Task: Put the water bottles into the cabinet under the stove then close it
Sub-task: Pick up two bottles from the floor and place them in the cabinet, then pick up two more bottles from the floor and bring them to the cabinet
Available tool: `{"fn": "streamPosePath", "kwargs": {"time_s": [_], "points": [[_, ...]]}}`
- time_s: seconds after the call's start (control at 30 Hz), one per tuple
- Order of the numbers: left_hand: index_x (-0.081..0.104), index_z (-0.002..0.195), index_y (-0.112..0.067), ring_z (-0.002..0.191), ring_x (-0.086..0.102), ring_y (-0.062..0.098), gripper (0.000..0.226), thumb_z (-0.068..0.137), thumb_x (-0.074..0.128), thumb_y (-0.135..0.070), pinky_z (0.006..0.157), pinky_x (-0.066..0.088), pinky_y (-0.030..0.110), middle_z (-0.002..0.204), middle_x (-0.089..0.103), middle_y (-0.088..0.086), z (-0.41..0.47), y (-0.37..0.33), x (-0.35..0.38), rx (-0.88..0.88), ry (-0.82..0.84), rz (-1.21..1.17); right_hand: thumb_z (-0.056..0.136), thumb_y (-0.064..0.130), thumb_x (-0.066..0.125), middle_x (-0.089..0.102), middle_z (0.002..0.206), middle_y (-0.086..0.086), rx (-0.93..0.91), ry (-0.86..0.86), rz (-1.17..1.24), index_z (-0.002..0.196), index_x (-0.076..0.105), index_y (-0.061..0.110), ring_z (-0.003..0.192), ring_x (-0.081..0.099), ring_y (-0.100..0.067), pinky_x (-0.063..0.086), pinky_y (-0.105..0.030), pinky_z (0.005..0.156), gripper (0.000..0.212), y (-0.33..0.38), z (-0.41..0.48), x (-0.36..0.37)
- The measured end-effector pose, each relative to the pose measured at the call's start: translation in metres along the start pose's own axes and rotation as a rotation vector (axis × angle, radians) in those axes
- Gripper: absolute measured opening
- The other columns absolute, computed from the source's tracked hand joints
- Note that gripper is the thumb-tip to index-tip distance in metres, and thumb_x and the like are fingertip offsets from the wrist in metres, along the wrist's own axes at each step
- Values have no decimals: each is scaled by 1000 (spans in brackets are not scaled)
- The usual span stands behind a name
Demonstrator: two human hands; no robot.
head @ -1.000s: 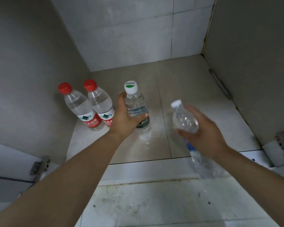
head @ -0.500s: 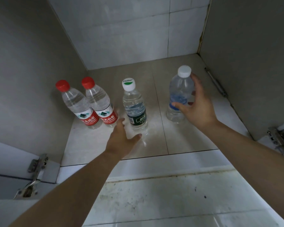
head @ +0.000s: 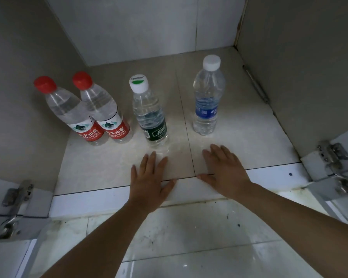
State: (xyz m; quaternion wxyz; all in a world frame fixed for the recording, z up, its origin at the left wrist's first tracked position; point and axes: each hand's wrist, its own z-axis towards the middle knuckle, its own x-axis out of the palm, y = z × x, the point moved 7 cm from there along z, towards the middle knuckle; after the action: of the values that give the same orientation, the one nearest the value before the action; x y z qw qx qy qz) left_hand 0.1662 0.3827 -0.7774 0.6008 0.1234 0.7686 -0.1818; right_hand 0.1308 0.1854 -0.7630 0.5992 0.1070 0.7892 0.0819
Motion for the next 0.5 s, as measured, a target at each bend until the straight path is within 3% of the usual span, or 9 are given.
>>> {"fn": "streamPosePath", "kwargs": {"time_s": [0.23,0.37,0.5], "points": [[6,147,-37,146,6,25,81,75,2,-75,114,10,58,159,10,1,-22,0,-67,137,81,96,87,61,39,3,158,-5,13,9,-3,148,2,23,145,7,-27,14,-44,117,81,8,-49,-59],[7,147,-38,146,9,24,80,76,4,-75,113,10,56,158,13,-1,-72,-20,-155,145,77,30,78,75,20,8,158,-8,88,33,17,148,9,22,145,10,-30,14,-48,115,89,27,-124,-126],[16,147,-36,144,14,23,84,72,7,-74,112,14,56,157,19,-2,-134,-60,-269,165,131,5,71,77,6,14,157,-8,195,55,67,147,16,21,144,13,-30,17,-50,114,96,64,-222,-221]]}}
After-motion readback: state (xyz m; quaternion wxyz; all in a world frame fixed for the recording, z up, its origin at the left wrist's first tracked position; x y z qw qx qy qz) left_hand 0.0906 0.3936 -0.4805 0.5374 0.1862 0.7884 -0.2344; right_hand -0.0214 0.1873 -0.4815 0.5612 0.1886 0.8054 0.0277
